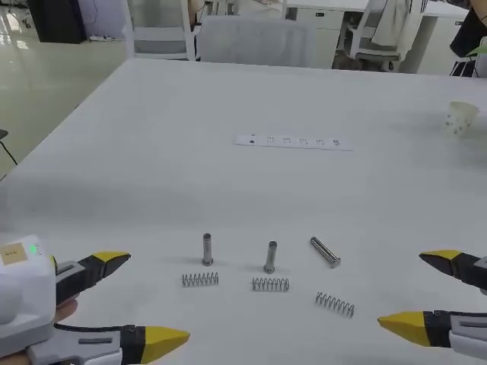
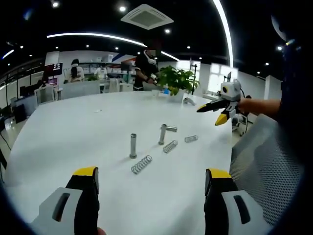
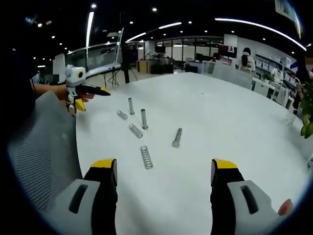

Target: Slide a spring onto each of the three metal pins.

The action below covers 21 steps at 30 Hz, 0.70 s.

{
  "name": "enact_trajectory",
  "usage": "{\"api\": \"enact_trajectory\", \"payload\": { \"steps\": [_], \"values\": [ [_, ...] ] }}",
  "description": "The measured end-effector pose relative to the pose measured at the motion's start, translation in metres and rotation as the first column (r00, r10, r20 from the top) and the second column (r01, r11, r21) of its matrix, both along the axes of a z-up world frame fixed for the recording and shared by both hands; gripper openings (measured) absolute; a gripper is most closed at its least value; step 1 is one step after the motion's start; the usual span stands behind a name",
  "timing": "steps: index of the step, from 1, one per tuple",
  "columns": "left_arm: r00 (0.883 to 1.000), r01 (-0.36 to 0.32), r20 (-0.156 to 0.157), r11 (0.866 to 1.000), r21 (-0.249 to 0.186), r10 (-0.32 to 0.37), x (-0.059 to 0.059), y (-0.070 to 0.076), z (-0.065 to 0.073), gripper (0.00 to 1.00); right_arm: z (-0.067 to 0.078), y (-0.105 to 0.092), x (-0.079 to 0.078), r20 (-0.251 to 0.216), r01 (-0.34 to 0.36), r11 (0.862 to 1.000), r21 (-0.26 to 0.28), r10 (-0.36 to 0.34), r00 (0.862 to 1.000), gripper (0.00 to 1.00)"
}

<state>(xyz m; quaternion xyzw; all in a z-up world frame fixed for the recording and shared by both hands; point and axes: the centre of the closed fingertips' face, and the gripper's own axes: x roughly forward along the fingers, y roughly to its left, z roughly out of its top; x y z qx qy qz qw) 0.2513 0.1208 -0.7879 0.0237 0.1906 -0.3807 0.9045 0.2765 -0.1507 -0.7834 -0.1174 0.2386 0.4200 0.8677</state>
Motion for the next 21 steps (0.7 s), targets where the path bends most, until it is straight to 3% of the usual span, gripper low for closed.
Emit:
{"api": "enact_trajectory", "payload": {
  "steps": [21],
  "values": [
    [1.0,-0.005,-0.001,1.0,-0.003,0.005,-0.0005,0.0003,-0.0008,0.87,0.0003,0.0006,0.007,0.002,0.002,1.0,-0.013,-0.002,1.0,0.78]
  ]
}}
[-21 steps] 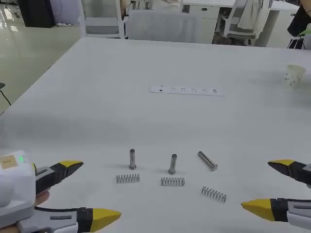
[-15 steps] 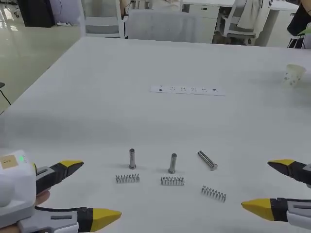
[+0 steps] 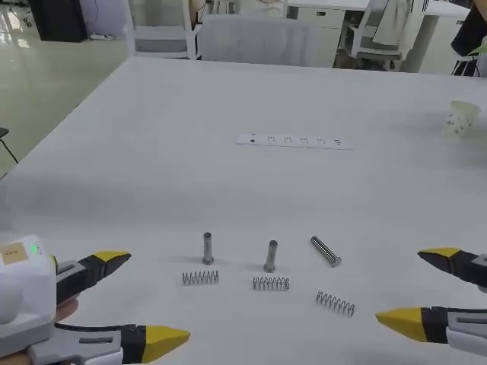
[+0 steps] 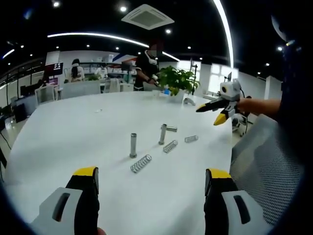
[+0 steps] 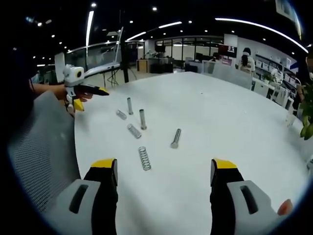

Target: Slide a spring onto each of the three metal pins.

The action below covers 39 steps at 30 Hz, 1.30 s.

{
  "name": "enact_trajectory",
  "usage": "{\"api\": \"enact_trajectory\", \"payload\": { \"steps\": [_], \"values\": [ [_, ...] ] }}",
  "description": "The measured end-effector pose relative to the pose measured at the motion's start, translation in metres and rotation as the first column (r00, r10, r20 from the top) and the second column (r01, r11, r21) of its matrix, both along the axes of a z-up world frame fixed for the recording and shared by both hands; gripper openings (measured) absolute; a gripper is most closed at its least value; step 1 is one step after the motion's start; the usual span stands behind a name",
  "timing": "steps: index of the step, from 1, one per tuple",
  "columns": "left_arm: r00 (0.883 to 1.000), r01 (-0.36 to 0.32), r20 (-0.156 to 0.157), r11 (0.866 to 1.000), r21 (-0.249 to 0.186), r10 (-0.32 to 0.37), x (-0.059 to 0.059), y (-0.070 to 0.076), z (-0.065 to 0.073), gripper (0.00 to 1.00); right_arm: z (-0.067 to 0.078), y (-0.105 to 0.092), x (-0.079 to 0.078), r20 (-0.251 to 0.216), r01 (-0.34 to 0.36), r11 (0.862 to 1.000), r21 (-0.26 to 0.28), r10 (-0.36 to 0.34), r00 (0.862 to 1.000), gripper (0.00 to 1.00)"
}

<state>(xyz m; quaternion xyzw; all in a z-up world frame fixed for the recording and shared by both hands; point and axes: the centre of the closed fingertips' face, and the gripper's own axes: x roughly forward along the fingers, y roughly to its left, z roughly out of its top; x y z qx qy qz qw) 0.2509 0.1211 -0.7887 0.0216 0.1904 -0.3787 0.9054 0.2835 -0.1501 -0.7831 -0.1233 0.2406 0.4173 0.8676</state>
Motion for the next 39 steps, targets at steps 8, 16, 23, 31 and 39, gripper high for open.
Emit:
{"api": "enact_trajectory", "payload": {
  "steps": [8,16,23,31,39],
  "values": [
    [1.0,-0.002,0.002,1.0,-0.002,0.002,0.001,0.0,0.0,0.87,0.003,0.005,0.007,0.01,-0.011,1.0,-0.02,0.011,1.0,0.77],
    [1.0,-0.002,0.0,1.0,0.001,0.002,0.0,0.002,0.0,0.87,0.007,0.01,0.016,0.025,-0.021,0.999,-0.037,0.022,0.999,0.75],
    [1.0,-0.001,-0.001,1.0,-0.002,0.001,0.0,0.002,0.0,0.87,0.006,0.014,0.024,0.022,-0.023,0.999,-0.04,0.024,0.999,0.73],
    [1.0,0.0,-0.006,1.0,0.001,0.0,0.0,0.003,-0.001,0.87,0.004,0.018,0.035,0.013,-0.022,0.997,-0.07,0.023,1.0,0.71],
    [1.0,0.002,-0.006,1.0,0.001,-0.002,0.0,0.002,-0.001,0.86,0.003,0.027,0.047,0.01,-0.026,0.996,-0.09,0.027,1.0,0.67]
  ]
}}
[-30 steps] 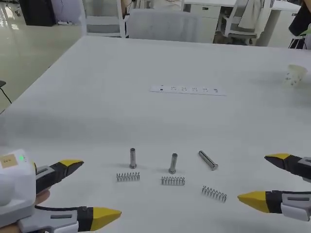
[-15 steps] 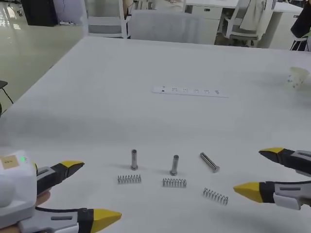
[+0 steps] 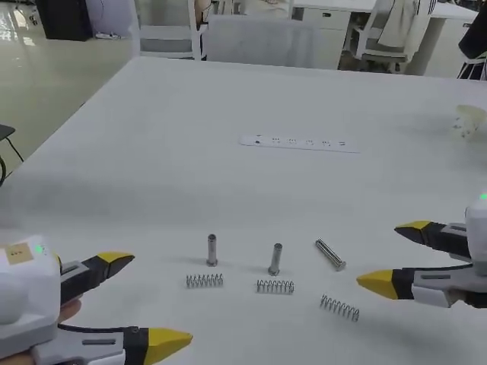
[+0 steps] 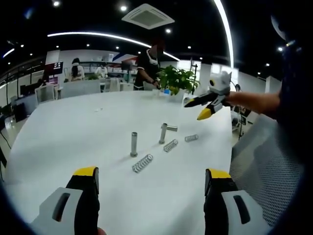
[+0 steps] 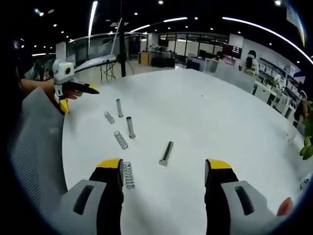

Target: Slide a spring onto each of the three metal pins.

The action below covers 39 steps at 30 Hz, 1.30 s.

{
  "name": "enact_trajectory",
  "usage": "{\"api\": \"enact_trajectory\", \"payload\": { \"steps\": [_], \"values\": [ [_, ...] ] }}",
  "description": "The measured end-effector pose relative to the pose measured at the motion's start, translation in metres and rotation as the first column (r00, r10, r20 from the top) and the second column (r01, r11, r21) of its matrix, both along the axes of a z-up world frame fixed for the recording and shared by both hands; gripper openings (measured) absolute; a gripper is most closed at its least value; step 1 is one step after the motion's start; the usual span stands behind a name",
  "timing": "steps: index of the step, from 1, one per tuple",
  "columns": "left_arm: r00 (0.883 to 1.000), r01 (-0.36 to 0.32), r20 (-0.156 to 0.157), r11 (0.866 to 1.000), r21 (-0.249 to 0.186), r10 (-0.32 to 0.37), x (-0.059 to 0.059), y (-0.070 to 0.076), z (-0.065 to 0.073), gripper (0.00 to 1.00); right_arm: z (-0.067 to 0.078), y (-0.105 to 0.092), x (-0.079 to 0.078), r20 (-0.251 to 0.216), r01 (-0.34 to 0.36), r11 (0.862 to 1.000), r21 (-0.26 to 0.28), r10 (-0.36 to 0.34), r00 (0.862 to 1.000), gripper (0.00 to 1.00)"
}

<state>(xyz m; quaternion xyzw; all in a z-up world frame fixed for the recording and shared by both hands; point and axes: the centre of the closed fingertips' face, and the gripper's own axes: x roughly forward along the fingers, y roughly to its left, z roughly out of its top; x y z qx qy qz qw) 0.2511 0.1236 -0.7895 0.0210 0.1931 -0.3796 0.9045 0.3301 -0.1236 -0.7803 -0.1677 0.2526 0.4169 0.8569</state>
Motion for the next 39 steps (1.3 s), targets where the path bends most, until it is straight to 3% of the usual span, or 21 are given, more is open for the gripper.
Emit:
{"api": "enact_trajectory", "payload": {
  "steps": [19,31,39],
  "values": [
    [1.0,-0.009,-0.003,1.0,0.001,0.009,0.0,0.002,-0.001,0.86,-0.011,0.013,0.02,-0.029,-0.012,0.998,-0.062,0.011,1.0,0.58],
    [1.0,-0.018,-0.005,1.0,-0.004,0.018,0.0,0.004,-0.001,0.86,-0.02,0.02,0.022,-0.074,-0.022,0.996,-0.089,0.015,0.997,0.51],
    [1.0,-0.017,-0.005,1.0,-0.002,0.017,0.0,0.004,-0.001,0.86,-0.024,0.027,0.027,-0.08,-0.026,0.994,-0.102,0.018,0.997,0.49]
  ]
}}
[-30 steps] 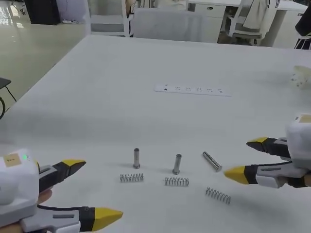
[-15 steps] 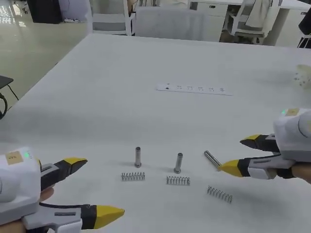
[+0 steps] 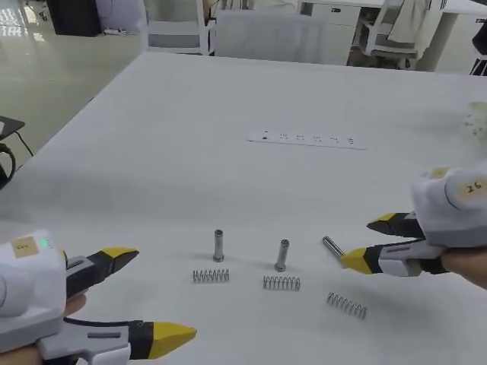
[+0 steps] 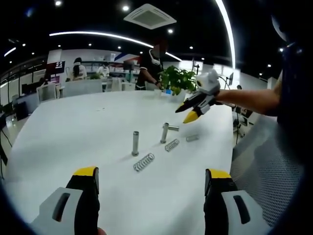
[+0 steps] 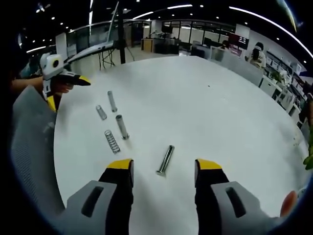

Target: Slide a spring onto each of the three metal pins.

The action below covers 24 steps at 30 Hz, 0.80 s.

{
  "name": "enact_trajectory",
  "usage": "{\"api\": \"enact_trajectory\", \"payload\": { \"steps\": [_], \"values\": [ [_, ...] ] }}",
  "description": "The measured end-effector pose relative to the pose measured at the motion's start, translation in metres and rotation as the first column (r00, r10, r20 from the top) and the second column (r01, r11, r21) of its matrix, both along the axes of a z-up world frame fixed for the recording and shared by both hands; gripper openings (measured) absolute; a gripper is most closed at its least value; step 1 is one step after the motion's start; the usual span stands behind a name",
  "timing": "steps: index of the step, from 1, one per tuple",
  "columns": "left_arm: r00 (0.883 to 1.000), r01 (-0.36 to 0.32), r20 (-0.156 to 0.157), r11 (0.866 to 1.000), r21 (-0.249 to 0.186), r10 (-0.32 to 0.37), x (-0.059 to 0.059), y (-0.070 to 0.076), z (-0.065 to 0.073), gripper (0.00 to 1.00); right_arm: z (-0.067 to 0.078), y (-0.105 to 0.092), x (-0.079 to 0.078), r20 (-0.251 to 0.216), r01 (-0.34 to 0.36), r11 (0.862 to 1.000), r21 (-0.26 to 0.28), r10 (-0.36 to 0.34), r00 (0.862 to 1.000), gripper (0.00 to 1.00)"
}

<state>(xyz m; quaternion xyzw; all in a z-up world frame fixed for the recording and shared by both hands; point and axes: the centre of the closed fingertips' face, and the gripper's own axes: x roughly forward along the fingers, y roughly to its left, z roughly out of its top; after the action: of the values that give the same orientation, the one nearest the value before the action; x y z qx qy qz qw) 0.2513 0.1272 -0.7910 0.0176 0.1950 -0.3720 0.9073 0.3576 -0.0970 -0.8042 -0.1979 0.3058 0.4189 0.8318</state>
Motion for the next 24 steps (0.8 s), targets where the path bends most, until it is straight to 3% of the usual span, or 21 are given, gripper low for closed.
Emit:
{"api": "enact_trajectory", "payload": {
  "steps": [24],
  "values": [
    [1.0,0.002,-0.002,1.0,0.006,-0.002,0.001,0.0,0.001,0.86,-0.013,0.009,0.02,-0.032,0.011,0.998,-0.059,-0.013,0.999,0.31]
  ]
}}
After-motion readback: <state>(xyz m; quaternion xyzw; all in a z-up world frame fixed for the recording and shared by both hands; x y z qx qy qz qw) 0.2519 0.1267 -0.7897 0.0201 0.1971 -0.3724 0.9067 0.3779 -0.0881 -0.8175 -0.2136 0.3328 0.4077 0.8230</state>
